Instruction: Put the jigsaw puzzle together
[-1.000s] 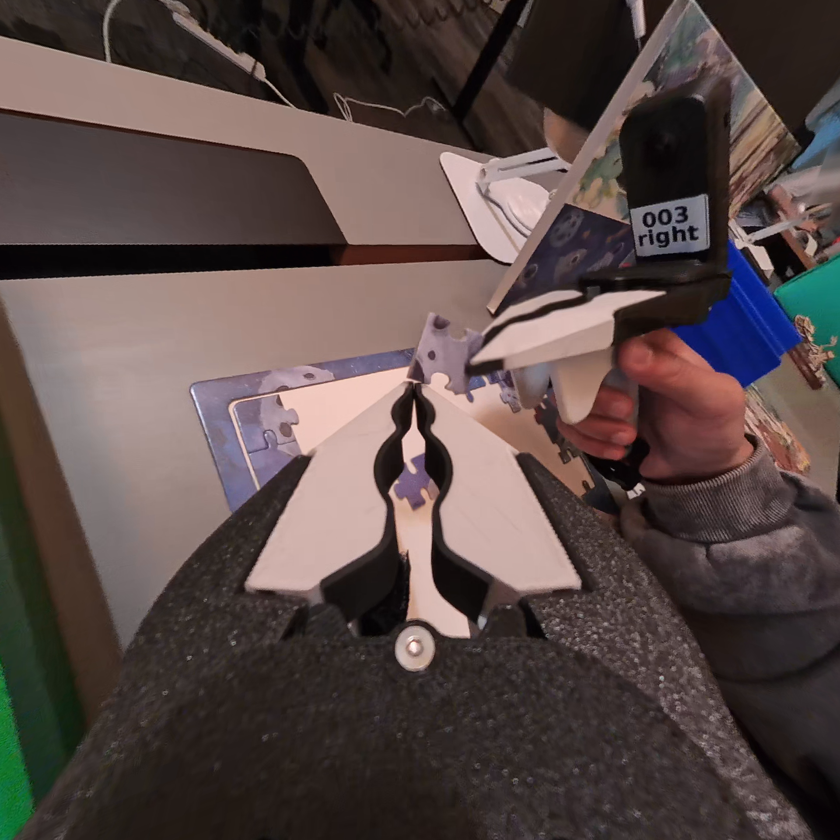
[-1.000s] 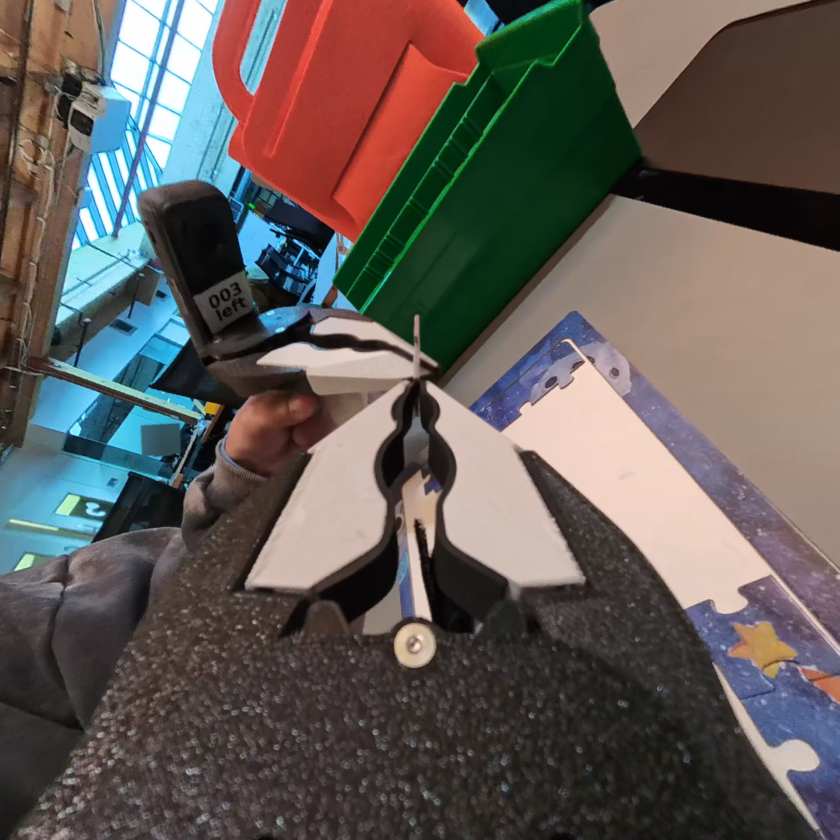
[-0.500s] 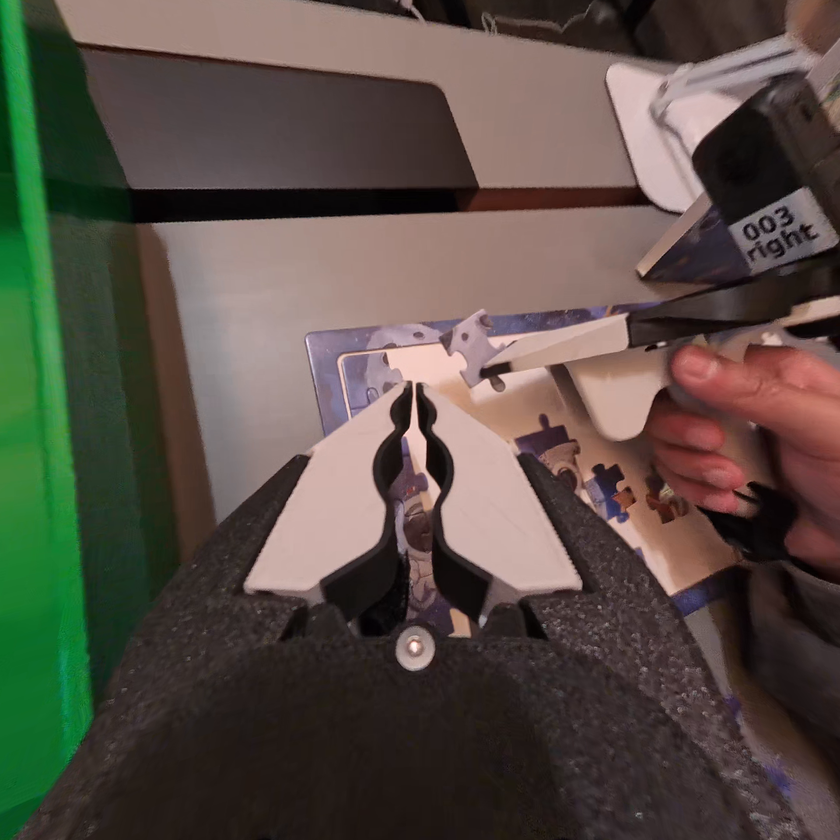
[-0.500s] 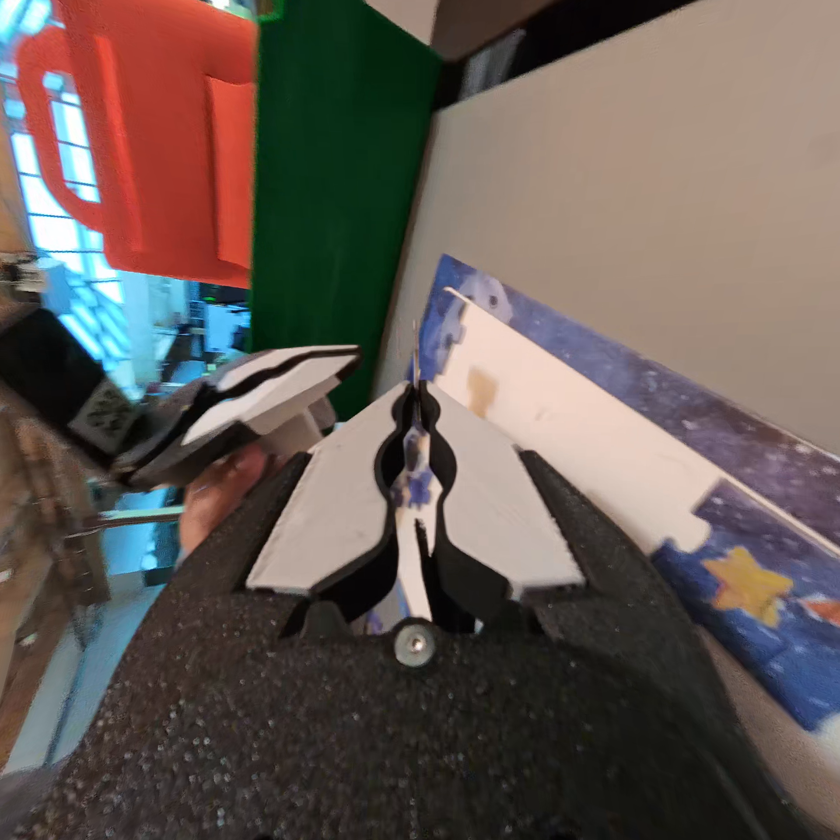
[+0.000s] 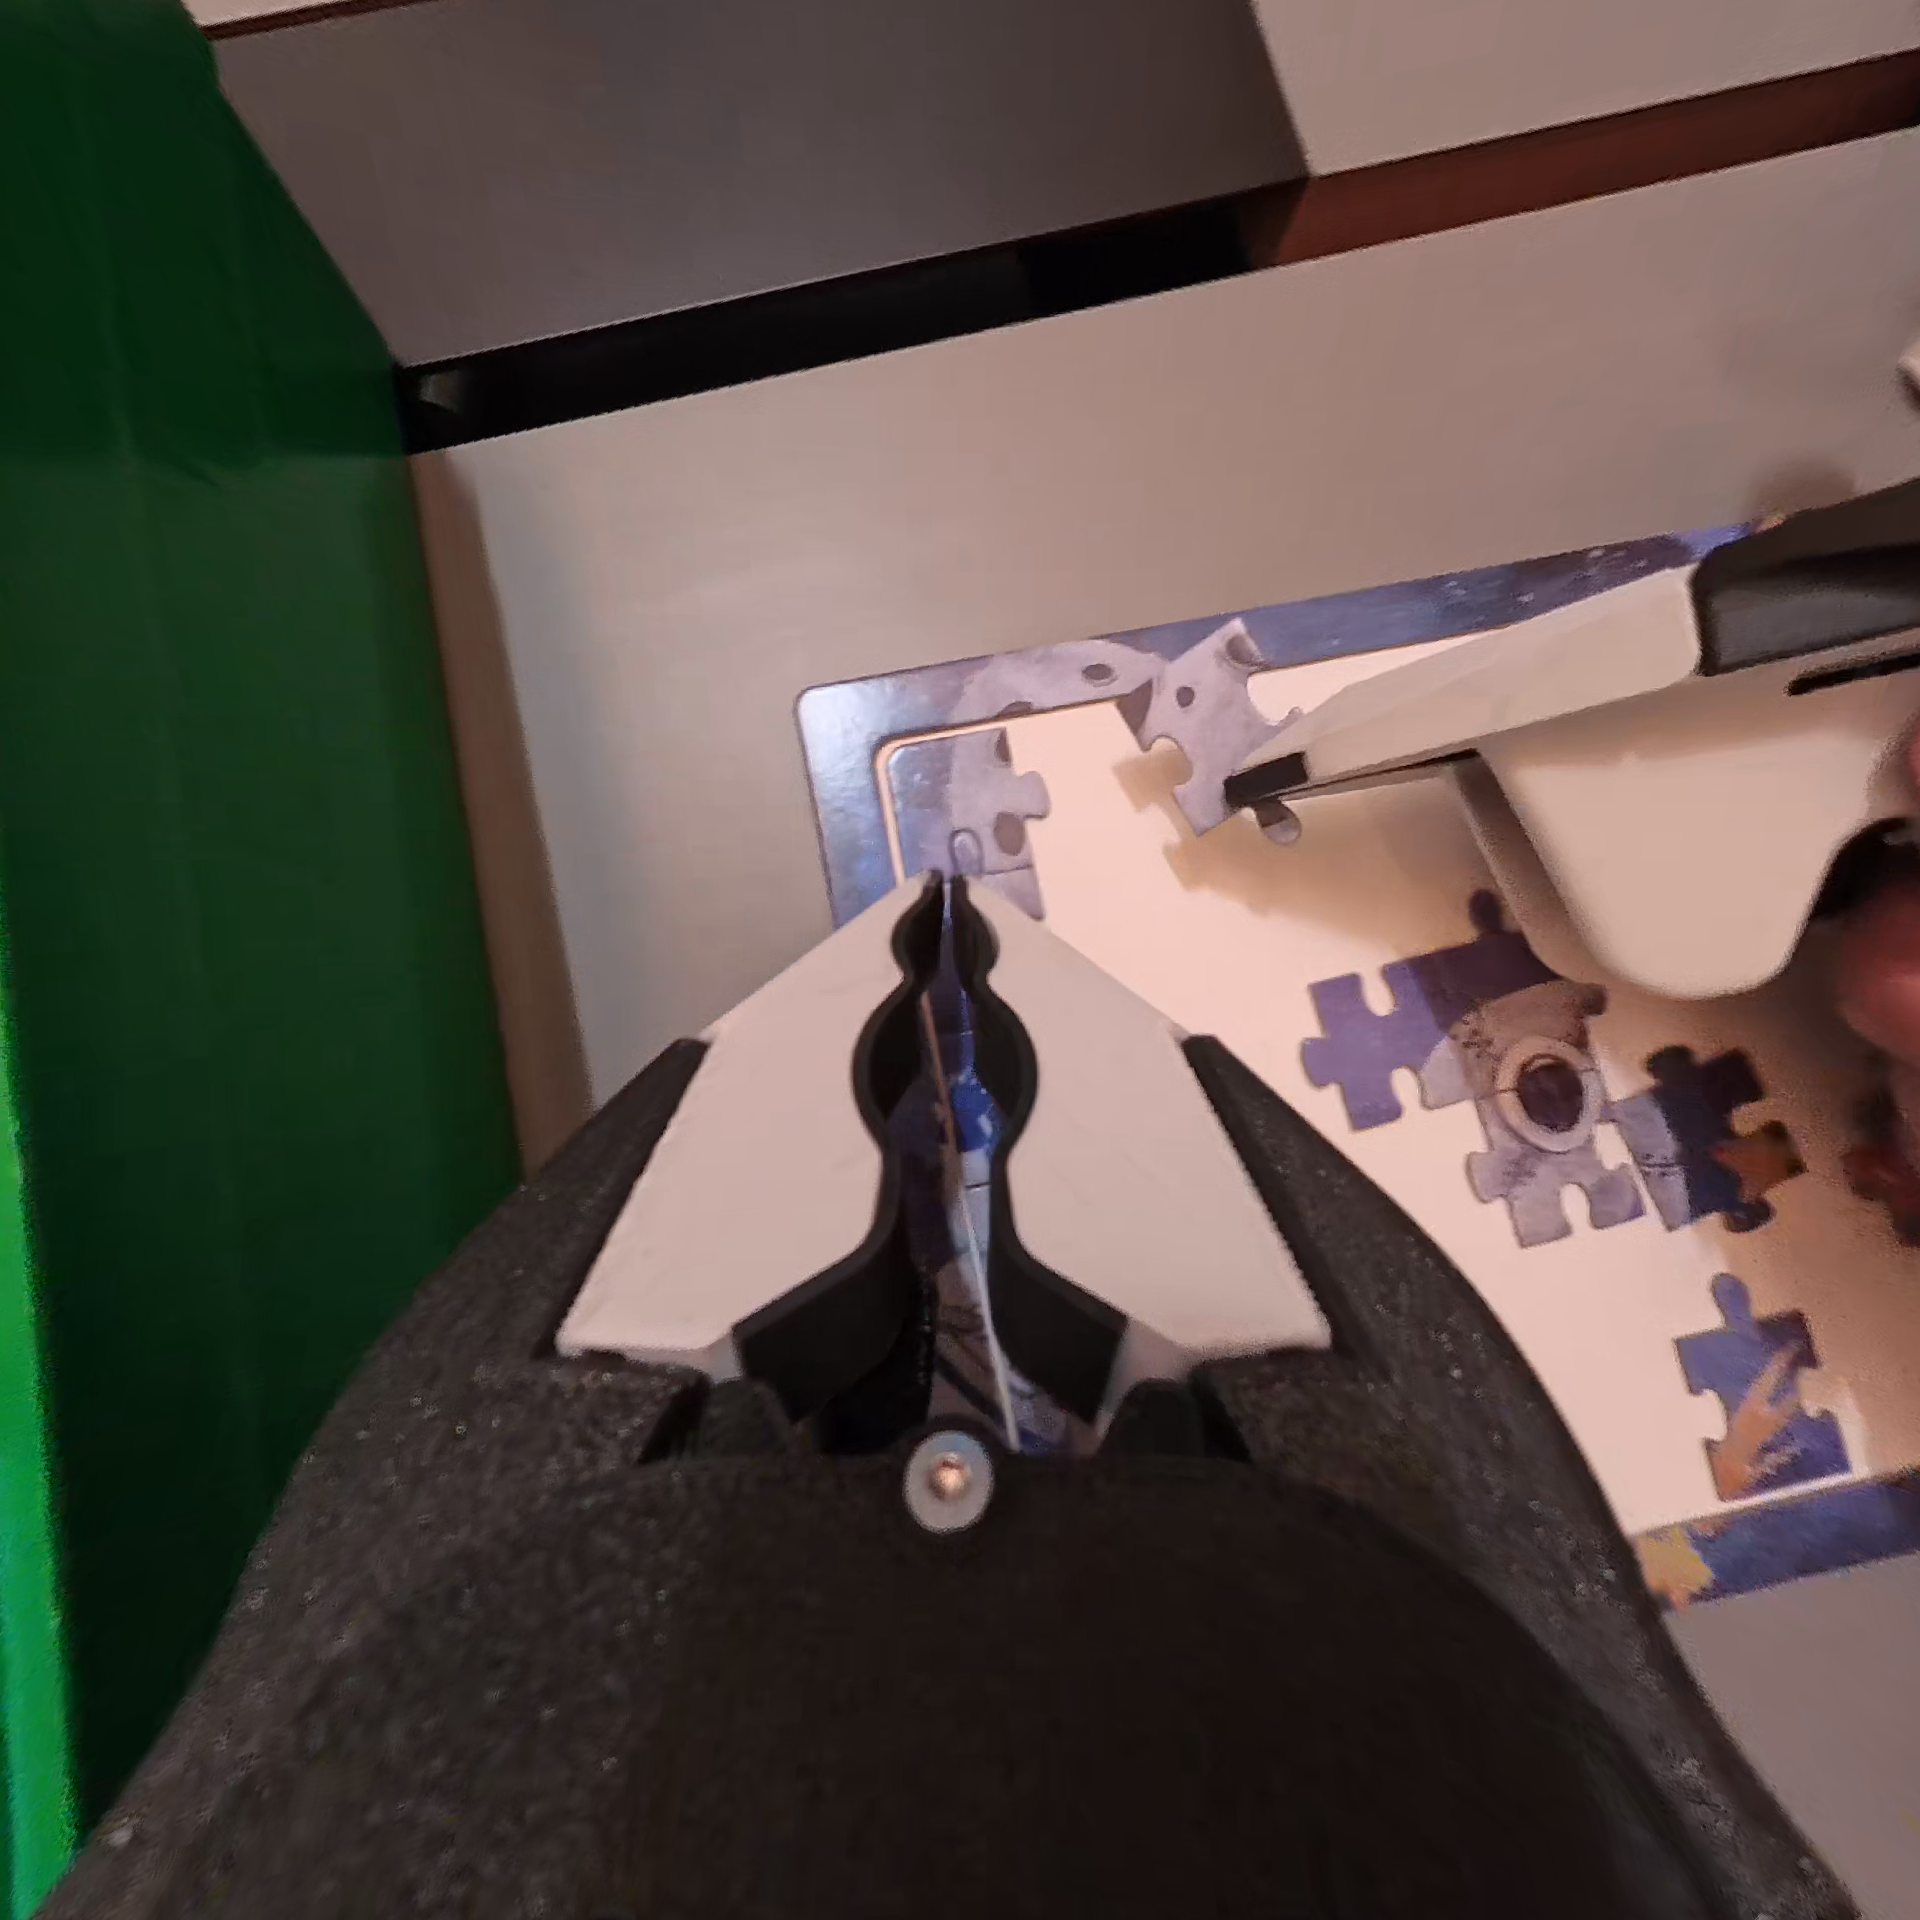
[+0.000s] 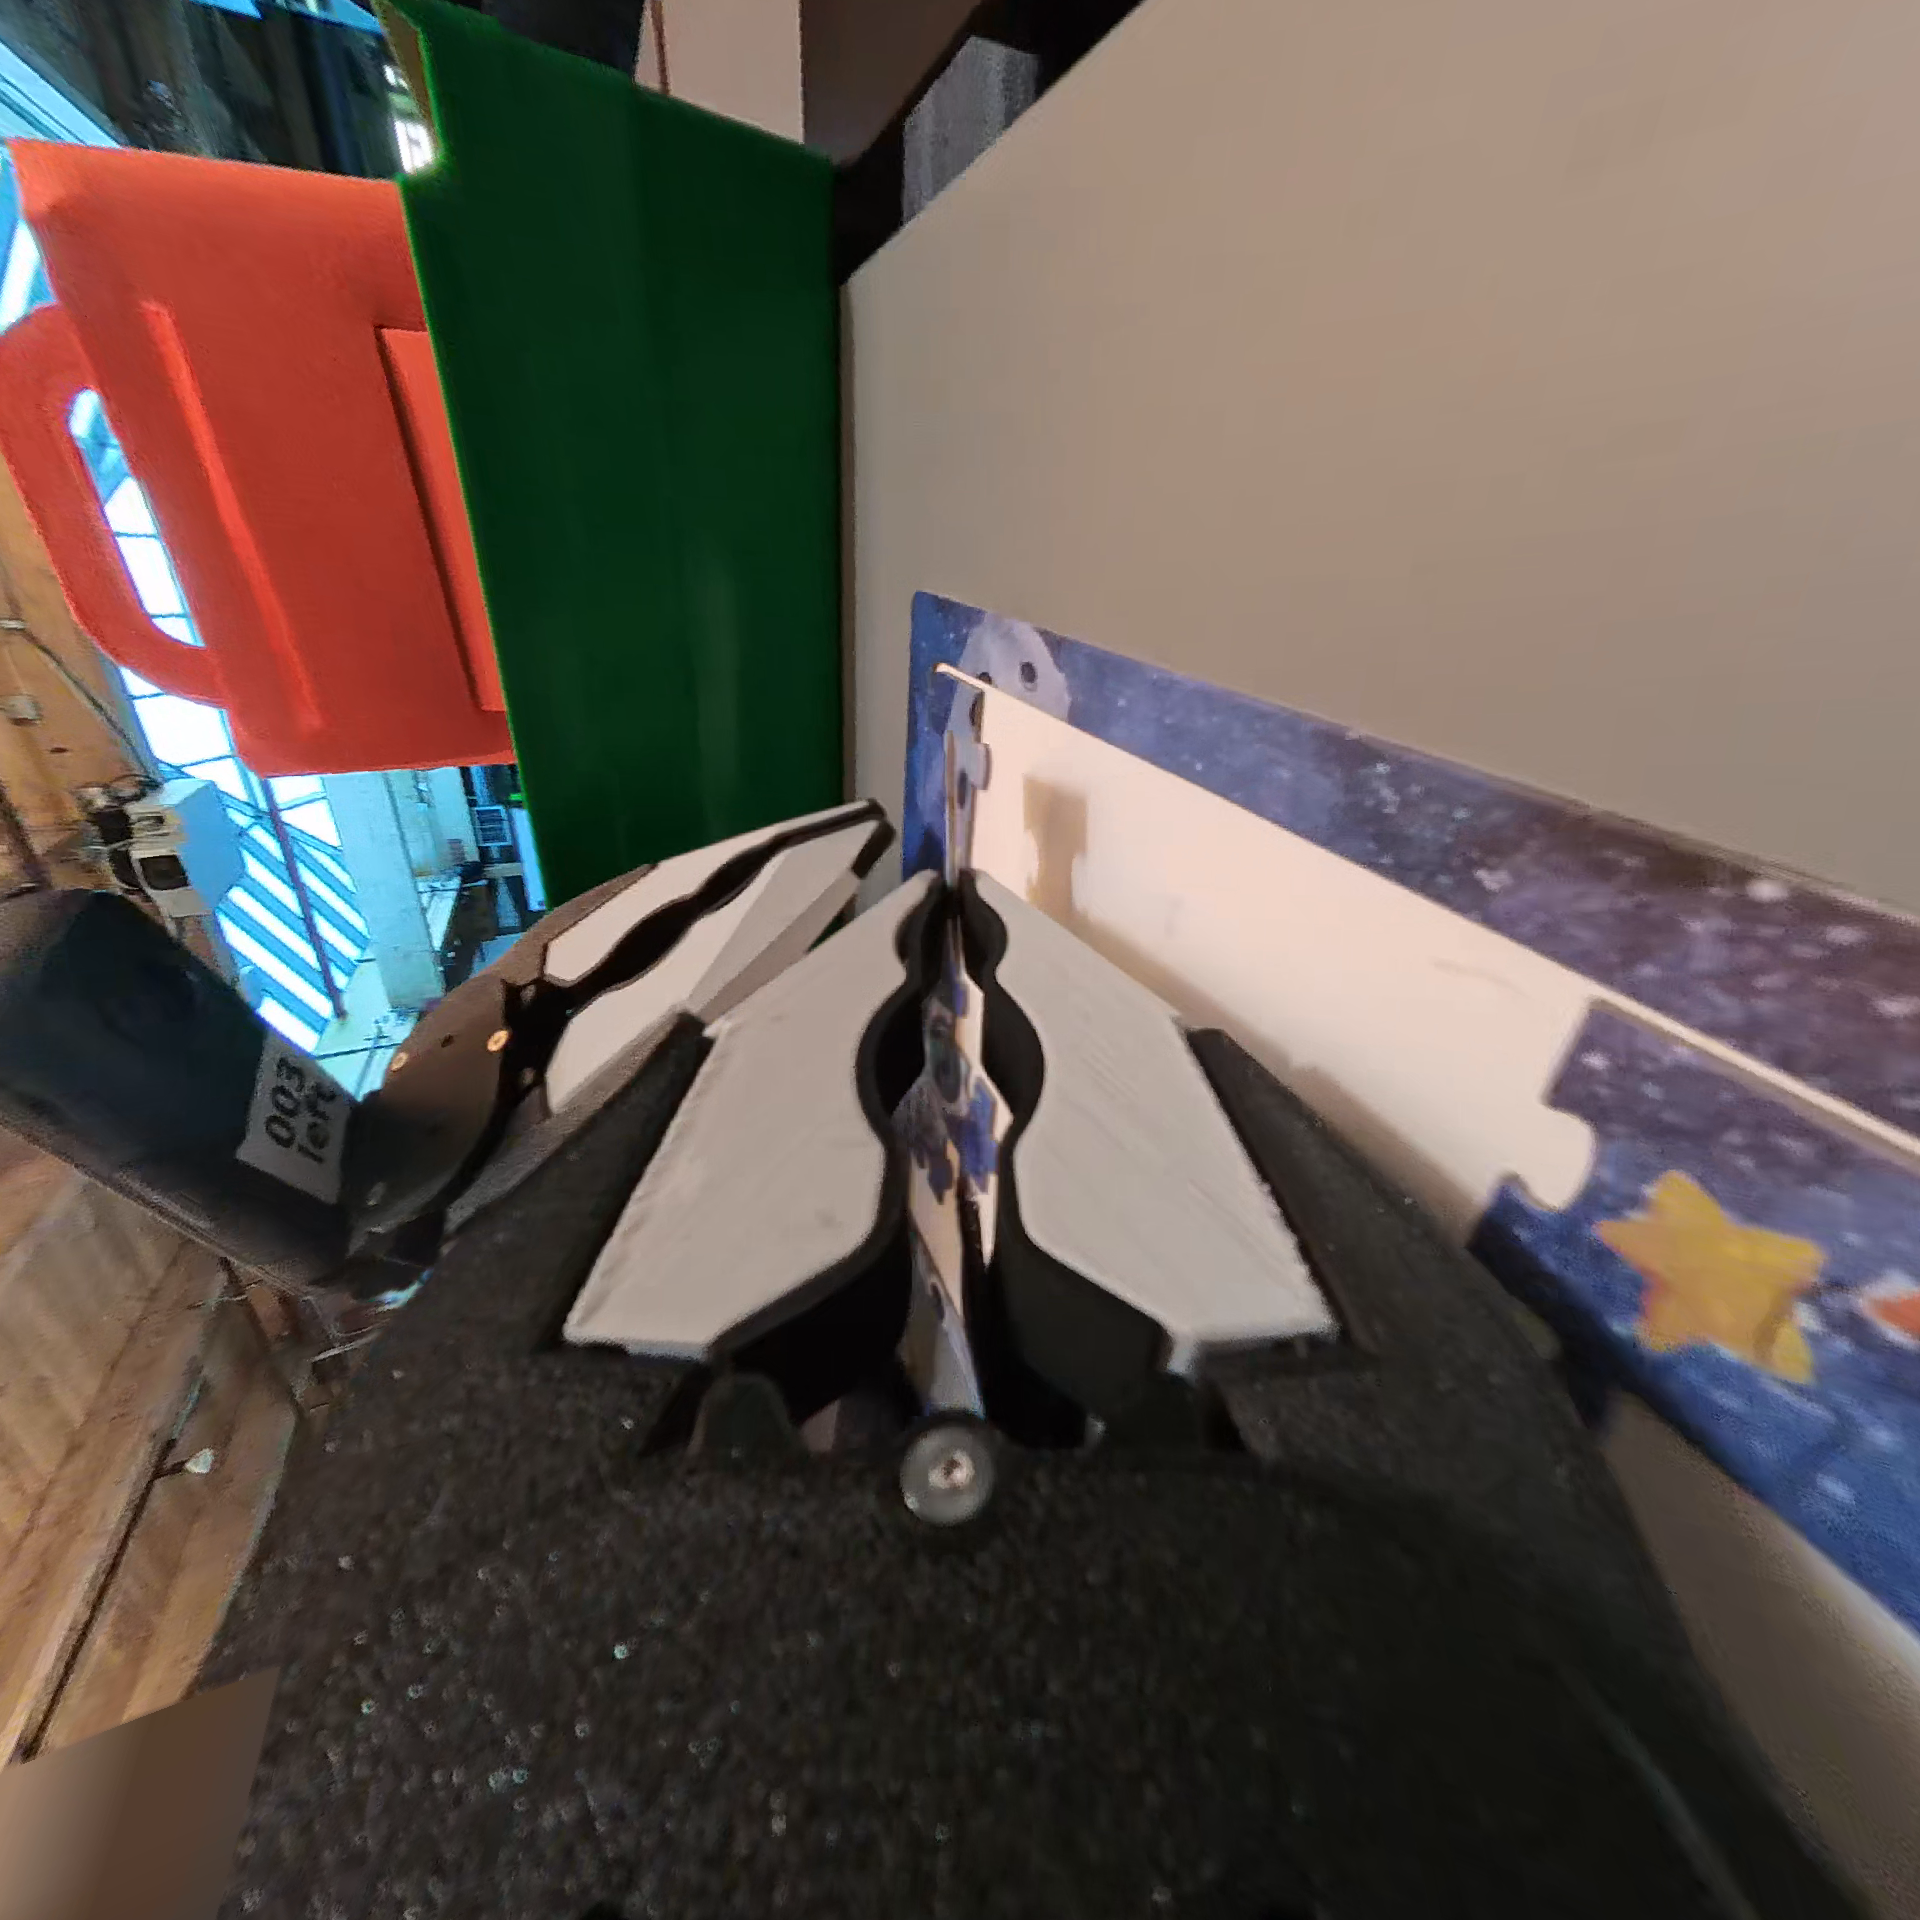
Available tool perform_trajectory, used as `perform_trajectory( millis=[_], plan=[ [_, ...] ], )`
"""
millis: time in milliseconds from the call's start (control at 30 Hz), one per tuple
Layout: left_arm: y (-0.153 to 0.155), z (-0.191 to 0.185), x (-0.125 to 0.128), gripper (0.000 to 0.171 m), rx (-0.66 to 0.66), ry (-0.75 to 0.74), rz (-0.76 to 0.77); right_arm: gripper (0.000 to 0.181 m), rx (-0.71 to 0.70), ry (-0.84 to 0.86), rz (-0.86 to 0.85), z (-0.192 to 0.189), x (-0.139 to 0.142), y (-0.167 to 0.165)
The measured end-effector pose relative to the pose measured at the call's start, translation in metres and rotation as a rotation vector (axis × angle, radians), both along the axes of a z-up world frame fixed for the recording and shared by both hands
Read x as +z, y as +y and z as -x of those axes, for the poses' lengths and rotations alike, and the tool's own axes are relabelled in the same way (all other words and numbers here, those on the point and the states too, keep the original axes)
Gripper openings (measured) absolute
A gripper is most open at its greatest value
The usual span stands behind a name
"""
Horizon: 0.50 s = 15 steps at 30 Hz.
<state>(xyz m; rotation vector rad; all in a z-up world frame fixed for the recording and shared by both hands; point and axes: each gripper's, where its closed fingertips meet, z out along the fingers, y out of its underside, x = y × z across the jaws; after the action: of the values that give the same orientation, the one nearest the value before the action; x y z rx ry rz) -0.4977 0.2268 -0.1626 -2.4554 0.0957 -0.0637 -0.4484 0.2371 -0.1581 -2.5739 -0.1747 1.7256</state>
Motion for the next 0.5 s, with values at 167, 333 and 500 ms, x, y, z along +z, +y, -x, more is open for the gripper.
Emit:
perform_trajectory(
  millis=[167, 333, 500],
  plan=[
    [-0.002, 0.002, -0.012, 0.0, 0.021, 0.003, 0.046, 0.002, -0.077, -0.039, 0.008, 0.02, -0.01, -0.003],
    [-0.003, 0.002, -0.012, 0.0, 0.004, 0.035, 0.044, 0.002, -0.139, -0.029, 0.037, 0.025, -0.012, -0.002],
    [-0.003, 0.002, -0.012, 0.0, 0.009, 0.011, 0.044, 0.002, -0.168, -0.019, 0.056, 0.025, -0.014, 0.001]
  ],
)
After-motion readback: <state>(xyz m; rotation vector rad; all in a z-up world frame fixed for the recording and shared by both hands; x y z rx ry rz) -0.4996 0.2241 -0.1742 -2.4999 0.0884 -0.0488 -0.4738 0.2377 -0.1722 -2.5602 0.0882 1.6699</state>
